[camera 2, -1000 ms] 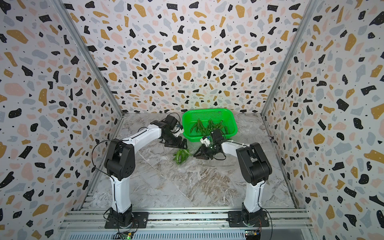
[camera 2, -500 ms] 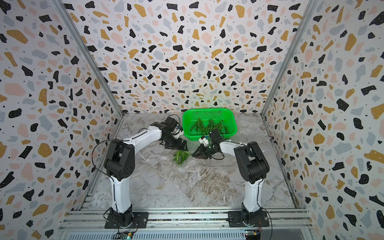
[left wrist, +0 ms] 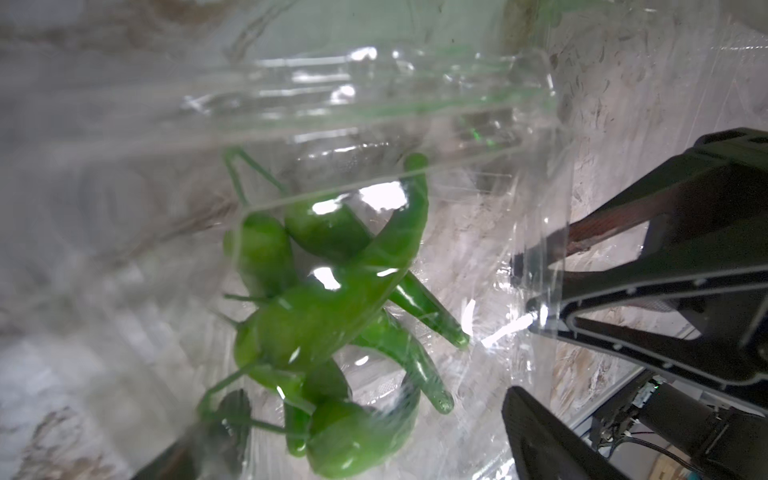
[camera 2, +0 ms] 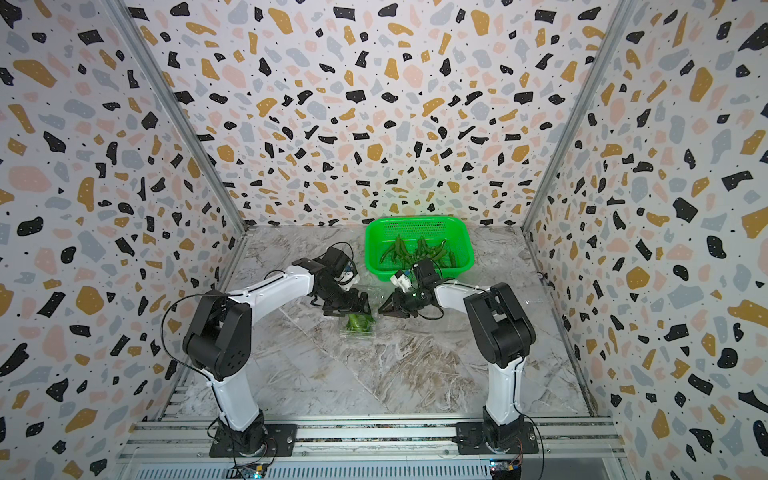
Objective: Take small green peppers out of containers
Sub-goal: Open the packing box at the center of the board.
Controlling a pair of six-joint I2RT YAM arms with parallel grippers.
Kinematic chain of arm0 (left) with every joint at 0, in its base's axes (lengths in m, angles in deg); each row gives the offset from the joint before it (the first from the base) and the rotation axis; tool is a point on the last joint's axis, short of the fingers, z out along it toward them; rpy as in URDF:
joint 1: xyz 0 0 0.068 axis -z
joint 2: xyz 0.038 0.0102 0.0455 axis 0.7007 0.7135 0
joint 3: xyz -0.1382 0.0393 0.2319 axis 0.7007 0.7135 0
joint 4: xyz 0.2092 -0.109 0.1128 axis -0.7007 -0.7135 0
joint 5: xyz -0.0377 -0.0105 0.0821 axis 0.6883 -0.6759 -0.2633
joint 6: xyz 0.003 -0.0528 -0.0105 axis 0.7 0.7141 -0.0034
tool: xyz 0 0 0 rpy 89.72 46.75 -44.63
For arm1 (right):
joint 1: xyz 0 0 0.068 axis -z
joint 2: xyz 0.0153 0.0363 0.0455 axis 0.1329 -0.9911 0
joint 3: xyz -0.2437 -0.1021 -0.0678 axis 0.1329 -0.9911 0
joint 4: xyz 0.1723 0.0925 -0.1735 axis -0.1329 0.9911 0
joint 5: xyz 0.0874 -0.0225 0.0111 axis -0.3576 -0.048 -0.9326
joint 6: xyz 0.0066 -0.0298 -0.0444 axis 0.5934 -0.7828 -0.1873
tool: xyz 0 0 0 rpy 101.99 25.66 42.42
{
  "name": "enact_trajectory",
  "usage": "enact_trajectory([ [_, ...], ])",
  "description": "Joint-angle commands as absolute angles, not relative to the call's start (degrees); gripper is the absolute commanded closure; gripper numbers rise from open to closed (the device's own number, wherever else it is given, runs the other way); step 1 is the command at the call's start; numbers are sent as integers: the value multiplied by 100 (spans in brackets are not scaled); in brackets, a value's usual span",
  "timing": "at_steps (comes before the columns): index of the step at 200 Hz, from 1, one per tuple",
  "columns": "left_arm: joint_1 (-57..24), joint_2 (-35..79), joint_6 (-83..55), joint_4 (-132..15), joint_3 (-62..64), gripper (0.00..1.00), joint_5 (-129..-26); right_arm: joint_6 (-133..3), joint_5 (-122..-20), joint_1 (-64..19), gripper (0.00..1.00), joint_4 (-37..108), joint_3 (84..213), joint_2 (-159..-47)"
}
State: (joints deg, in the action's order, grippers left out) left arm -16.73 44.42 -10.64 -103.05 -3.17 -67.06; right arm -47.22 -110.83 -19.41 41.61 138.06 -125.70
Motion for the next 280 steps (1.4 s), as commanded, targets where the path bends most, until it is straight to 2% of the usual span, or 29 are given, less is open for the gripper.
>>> enact_trajectory([
  [1,-1548,4285,-709,-9727,-222,5,-6073,-4808,-11512,-2162,72,3767,13864,-12545],
  [73,-1548,4163,-279,-9182,26,0,-5765,-4788,-11969,-2244,56,3369,13516,-12440],
  [109,-1548,4069,135,-8659,193,1,-5464,-4690,-12140,-2306,44,3183,13415,-12449],
  [157,-1548,4031,536,-8029,465,1,-5095,-4606,-12104,-2409,35,3085,13487,-12454],
  [201,-1548,3974,237,-8613,469,1,-5399,-4672,-11993,-2389,33,3203,13483,-12393],
  [242,-1548,3768,-524,-9826,319,0,-6497,-5249,-11686,-2015,29,4537,13441,-12157],
  [280,-1548,3820,-867,-10146,209,1,-6669,-5592,-11720,-1573,29,4998,13145,-11754],
])
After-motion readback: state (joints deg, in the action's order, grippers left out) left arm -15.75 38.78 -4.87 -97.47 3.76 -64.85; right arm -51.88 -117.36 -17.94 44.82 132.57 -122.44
